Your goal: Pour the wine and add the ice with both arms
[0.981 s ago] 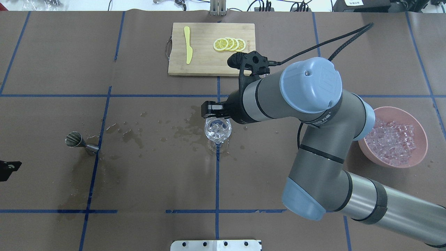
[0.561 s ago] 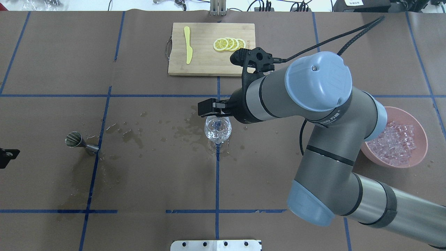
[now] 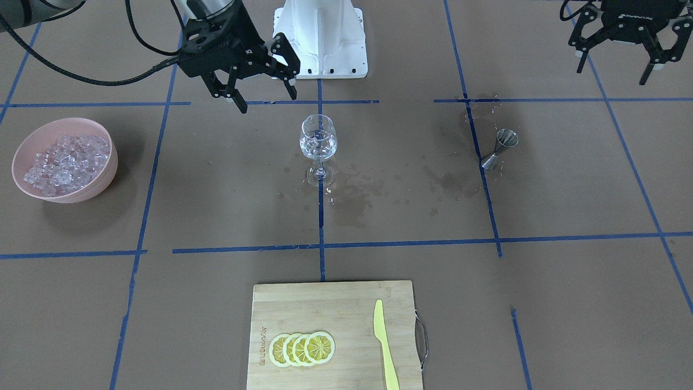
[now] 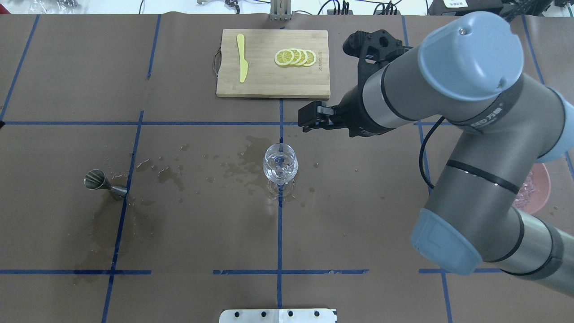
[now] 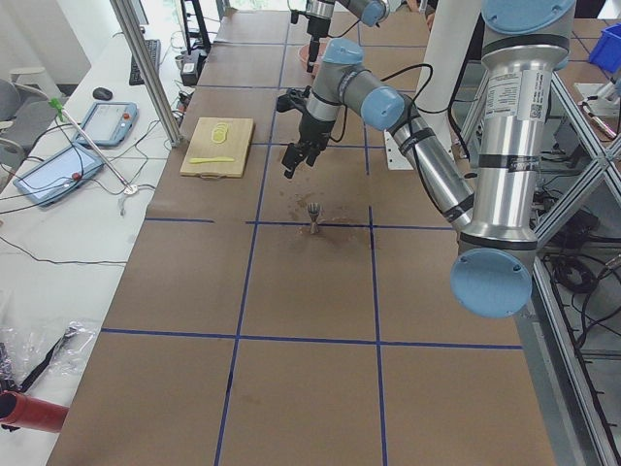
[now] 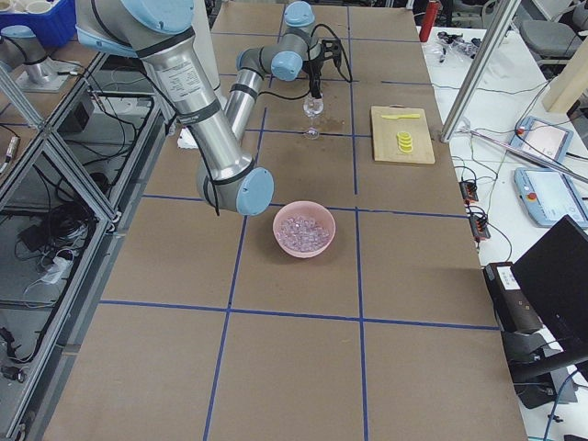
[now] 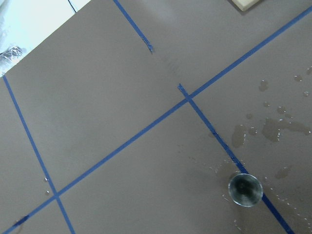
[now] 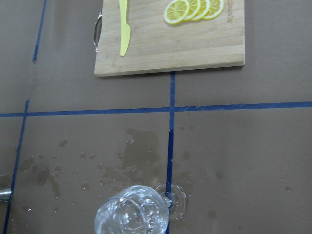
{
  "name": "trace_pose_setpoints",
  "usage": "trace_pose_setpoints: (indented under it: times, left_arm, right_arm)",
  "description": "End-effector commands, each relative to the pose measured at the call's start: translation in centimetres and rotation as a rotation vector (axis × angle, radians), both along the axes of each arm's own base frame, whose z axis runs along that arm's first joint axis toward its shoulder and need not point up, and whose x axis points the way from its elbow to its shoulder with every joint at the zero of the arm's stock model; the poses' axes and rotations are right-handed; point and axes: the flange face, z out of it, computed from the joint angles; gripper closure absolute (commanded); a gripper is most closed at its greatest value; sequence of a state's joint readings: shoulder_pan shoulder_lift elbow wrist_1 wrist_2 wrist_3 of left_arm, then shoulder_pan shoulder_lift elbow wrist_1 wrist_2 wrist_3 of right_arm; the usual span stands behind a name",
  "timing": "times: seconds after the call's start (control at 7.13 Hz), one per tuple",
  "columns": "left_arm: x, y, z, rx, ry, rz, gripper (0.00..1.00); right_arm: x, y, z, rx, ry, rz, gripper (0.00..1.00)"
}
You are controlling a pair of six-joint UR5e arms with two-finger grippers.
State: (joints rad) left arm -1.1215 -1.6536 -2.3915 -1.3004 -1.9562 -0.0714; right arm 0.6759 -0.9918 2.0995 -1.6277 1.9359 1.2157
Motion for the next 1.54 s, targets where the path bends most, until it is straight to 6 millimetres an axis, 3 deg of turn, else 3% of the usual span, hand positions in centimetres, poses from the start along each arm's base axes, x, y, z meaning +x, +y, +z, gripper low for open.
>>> trace_pose_setpoints:
  times: [0.0,0.28,0.42,0.56,0.7,0.84,1.12,1.4]
  left_arm:
    - [-7.5,-8.0,3.4,-0.029,0.031,0.016,0.00]
    - [-8.7,-10.1,6.4,-0.058,0.022,0.009,0.00]
    - [-10.7,-11.4,8.6,-0.106,0.018,-0.033,0.00]
    - [-12.2,-12.3,10.7,-0.132,0.017,-0.064,0.00]
    - [-13.9,-13.3,14.3,-0.209,0.013,-0.098,0.00]
    - [-15.6,-13.7,16.9,-0.284,0.087,-0.112,0.00]
    - [-17.4,-12.9,19.6,-0.341,0.127,-0.138,0.00]
    - [-17.2,-10.8,23.1,-0.411,0.159,-0.131,0.00]
  right_arm:
    - [4.6,-2.7,4.5,0.013,0.078,-0.006,0.00]
    - [7.6,-4.2,9.4,0.044,0.155,-0.060,0.00]
    - [9.8,-5.1,13.2,0.078,0.224,-0.092,0.00]
    - [12.9,-6.6,17.2,0.110,0.298,-0.121,0.00]
    - [16.0,-8.8,21.0,0.095,0.332,-0.150,0.00]
    - [20.2,-10.8,25.2,0.082,0.344,-0.184,0.00]
    - [26.4,-13.9,32.8,0.092,0.395,-0.258,0.00]
    - [34.0,-15.5,40.4,0.110,0.382,-0.327,0.00]
